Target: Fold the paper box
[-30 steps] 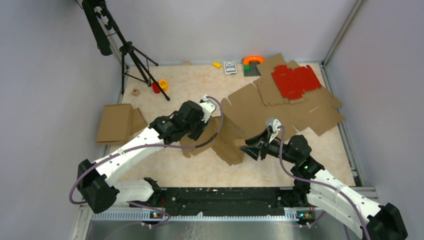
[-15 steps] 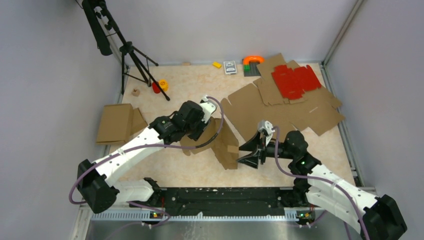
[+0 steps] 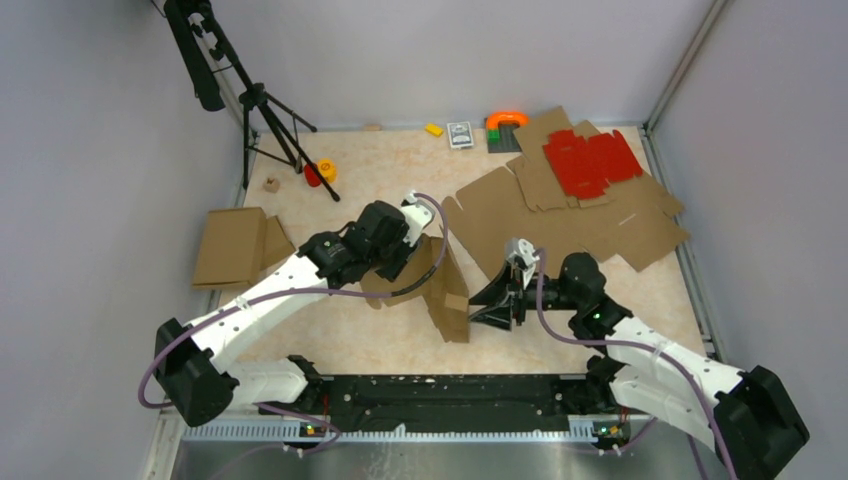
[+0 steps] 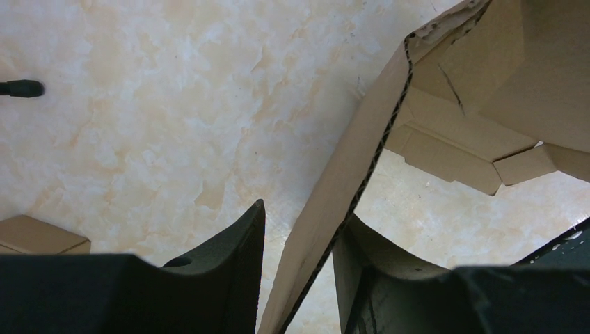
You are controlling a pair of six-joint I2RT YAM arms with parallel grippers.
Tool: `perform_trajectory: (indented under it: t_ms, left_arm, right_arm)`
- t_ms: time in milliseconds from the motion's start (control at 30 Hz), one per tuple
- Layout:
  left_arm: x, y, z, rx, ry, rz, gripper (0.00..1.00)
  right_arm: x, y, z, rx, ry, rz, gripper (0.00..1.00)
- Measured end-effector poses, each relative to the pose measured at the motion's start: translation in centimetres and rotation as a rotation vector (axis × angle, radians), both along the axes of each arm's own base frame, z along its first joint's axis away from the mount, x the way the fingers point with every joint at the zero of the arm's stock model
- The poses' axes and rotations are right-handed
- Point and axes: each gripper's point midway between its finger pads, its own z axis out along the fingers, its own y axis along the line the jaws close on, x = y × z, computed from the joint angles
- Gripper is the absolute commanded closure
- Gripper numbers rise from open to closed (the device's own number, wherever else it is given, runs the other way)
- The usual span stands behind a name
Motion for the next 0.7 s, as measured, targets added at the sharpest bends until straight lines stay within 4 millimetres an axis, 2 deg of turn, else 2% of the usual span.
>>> perform_trajectory:
  t_ms: [200,400,533,700]
  left_arm:
    - [0.0,-0.1,0.2,-0.006,-0.002,-0.003,0.72]
    - [0.0,-0.1,0.2,-0.005,0.000,-0.003,0.72]
    - [0.1,-0.1,0.0,0.002,0.003,-0.001,0.72]
    - [0.2,-0.1,-0.1,0.004,0.002,0.002,0.73]
  right_arm:
    - [0.5,0.3,0.3,-0.004,-0.023,-0.003,0.69]
    - [1.4,0.5,-0.3,-0.027,-0.018,-0.040,0.69]
    - [2.1,0.6,-0.9,-0.049,-0.008,-0.067,0.57]
    - [3.1,0.6,-0.9,-0.061,-0.020,-0.115,0.56]
